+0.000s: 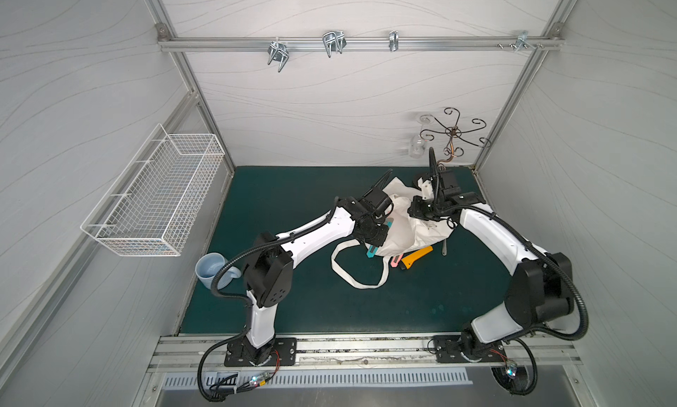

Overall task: Place the art knife into the pouch
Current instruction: Place the utility knife in the pouch.

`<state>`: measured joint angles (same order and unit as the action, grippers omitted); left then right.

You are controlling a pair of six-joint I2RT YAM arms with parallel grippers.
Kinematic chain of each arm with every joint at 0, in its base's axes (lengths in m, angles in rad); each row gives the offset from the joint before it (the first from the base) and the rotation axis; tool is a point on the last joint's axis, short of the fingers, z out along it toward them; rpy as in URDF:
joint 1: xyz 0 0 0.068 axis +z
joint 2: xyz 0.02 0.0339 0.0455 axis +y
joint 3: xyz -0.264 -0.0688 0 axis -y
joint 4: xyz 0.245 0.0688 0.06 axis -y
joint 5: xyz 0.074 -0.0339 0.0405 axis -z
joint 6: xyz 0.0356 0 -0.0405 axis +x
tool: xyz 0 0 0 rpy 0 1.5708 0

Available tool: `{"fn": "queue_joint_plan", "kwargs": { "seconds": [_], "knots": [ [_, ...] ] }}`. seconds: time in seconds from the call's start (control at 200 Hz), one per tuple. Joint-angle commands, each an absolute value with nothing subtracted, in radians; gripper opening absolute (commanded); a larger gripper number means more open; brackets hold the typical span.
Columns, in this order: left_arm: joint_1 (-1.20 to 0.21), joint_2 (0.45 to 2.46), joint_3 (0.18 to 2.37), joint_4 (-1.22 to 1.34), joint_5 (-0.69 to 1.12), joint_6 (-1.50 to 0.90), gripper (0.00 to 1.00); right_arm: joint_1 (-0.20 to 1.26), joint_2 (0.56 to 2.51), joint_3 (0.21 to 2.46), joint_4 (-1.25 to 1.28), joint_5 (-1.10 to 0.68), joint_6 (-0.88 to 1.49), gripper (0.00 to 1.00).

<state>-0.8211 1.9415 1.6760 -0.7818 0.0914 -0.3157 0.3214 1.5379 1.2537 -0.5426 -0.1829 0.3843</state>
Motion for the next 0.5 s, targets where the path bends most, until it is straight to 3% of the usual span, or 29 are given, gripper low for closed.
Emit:
{"fn": "queue_joint_plan", "kwargs": {
  "seconds": [0.0, 0.07, 0.16, 0.26, 0.335, 0.495],
  "knots": [
    [-0.814, 2.006, 1.737, -0.645, 0.084, -0.277, 0.30, 0.323, 1.531, 1.275, -0.546, -0.235, 0.384, 0.00],
    [-0.788, 2.032, 1.733, -0.559, 0.101, -0.296, 0.30, 0.322, 1.527, 1.272, -0.539, -0.259, 0.390, 0.00],
    [-0.753, 2.029, 1.698, -0.429, 0.119, -0.325, 0.37, 0.322, 1.522, 1.261, -0.524, -0.288, 0.399, 0.00],
    [-0.730, 1.983, 1.618, -0.284, 0.142, -0.352, 0.57, 0.320, 1.524, 1.254, -0.511, -0.306, 0.407, 0.00],
    [-0.728, 1.914, 1.548, -0.214, 0.158, -0.360, 0.66, 0.319, 1.533, 1.257, -0.512, -0.314, 0.407, 0.00],
    [-0.727, 1.762, 1.425, -0.239, 0.131, -0.355, 0.68, 0.317, 1.540, 1.262, -0.517, -0.313, 0.409, 0.00]
  ]
}}
